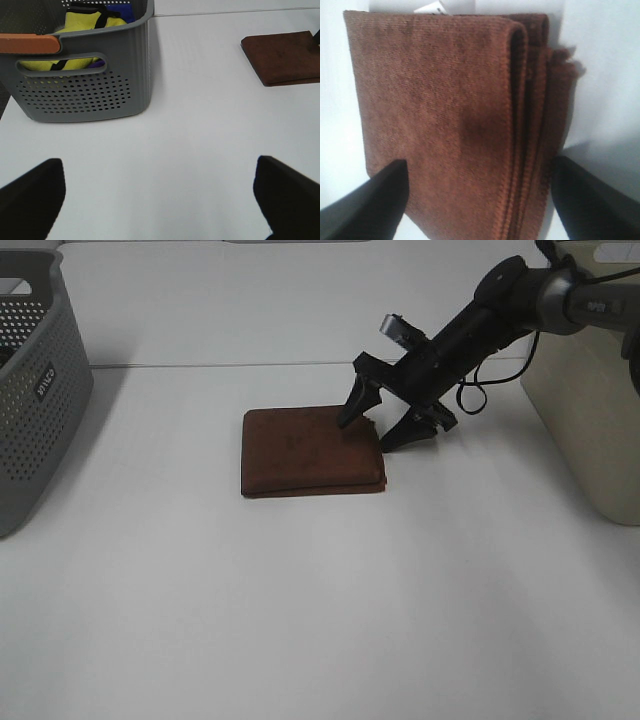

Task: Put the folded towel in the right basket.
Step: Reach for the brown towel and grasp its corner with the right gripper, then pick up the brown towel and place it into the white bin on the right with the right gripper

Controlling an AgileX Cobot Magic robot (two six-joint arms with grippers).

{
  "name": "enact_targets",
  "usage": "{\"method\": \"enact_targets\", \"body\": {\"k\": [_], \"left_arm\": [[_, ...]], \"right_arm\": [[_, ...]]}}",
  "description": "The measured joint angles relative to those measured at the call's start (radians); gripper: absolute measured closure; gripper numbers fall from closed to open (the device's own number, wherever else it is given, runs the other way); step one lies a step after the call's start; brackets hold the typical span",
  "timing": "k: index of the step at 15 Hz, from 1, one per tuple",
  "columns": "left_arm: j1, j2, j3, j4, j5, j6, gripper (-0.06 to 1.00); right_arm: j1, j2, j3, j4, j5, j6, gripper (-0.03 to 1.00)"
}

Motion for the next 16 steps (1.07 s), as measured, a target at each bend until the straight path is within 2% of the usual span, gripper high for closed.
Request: {"method": "enact_targets", "body": {"k": [1, 3, 4, 6, 7, 9, 10, 13, 16], "left_arm": [[0.0, 0.0, 0.0, 0.0, 0.0, 0.0, -0.03], [0.0, 0.0, 0.0, 0.0, 0.0, 0.0, -0.03], [0.0, 0.0, 0.0, 0.0, 0.0, 0.0, -0.03], [0.0, 0.0, 0.0, 0.0, 0.0, 0.0, -0.03], [0.0, 0.0, 0.0, 0.0, 0.0, 0.0, -0.03], [0.0, 0.0, 0.0, 0.0, 0.0, 0.0, -0.03], [0.0, 0.0, 0.0, 0.0, 0.0, 0.0, -0.03], [0.0, 0.0, 0.0, 0.0, 0.0, 0.0, -0.03], [0.0, 0.0, 0.0, 0.0, 0.0, 0.0, -0.03]], "right_arm": [[0.0, 0.01, -0.003, 0.027, 0.001, -0.015, 0.22], [0.015, 0.02, -0.004, 0.049, -0.01, -0.034, 0.33], [0.027, 0.023, -0.004, 0.044, -0.025, -0.036, 0.43], [0.038, 0.04, -0.019, 0.03, -0.036, -0.035, 0.79], [0.039, 0.043, -0.038, 0.025, -0.03, -0.035, 0.89], [0.039, 0.045, -0.105, 0.02, 0.007, -0.034, 0.89], [0.039, 0.043, -0.21, 0.016, 0.073, -0.016, 0.89], [0.039, 0.0, -0.36, -0.036, 0.091, 0.017, 0.89], [0.039, -0.105, -0.425, -0.127, 0.093, 0.037, 0.89]]}}
